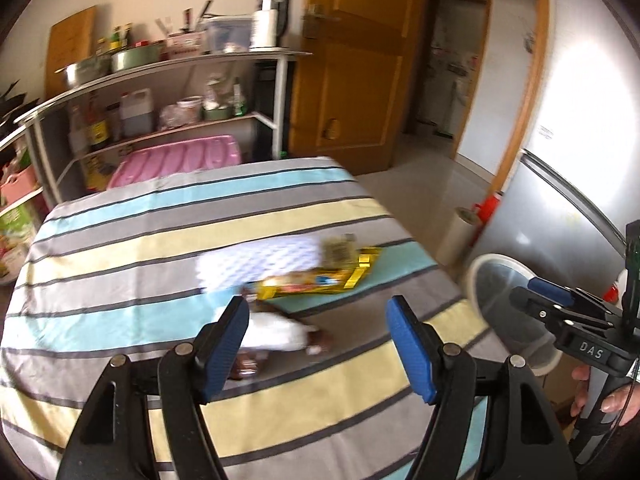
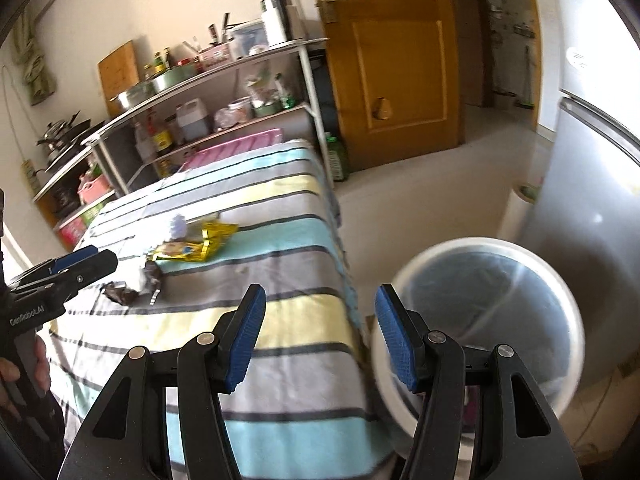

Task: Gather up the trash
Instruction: 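Move both open tools back over the table toward the foam net, then grasp the white foam net with the left tool while the right tool grasps the gold wrapper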

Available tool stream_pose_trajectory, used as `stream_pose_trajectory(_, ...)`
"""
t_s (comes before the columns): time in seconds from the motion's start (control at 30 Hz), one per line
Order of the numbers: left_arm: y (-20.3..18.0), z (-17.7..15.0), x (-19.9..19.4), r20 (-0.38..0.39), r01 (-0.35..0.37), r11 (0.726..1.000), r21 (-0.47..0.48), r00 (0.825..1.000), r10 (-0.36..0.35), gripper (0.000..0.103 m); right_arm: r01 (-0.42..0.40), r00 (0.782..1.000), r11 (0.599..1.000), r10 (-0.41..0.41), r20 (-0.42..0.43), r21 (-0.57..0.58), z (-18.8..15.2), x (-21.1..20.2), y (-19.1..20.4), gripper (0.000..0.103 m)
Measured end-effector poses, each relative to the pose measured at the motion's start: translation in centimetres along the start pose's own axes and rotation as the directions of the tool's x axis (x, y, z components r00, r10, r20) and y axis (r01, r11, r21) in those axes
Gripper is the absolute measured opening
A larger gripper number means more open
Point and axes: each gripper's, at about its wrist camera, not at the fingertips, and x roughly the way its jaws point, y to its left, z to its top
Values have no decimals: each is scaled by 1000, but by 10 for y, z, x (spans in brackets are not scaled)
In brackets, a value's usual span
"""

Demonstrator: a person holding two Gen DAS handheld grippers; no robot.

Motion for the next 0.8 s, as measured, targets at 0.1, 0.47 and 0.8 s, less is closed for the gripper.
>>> stream_pose_trajectory(0.1, 23, -2, -1, -4, -27, 999, -32, 1000, 27, 73, -22, 1000, 1000, 22, -15, -18, 4, 11, 12, 58)
stream_pose_trajectory(0.47, 79, -1, 11, -43, -49, 994, -94, 998, 45, 78, -108, 989, 992, 102, -103, -60, 27, 69, 57, 58)
stream_pose_trajectory(0.8, 83, 22, 49, -77, 54, 996, -70, 995, -59, 81, -172, 968, 983, 157, -196, -59, 46, 117, 73, 58)
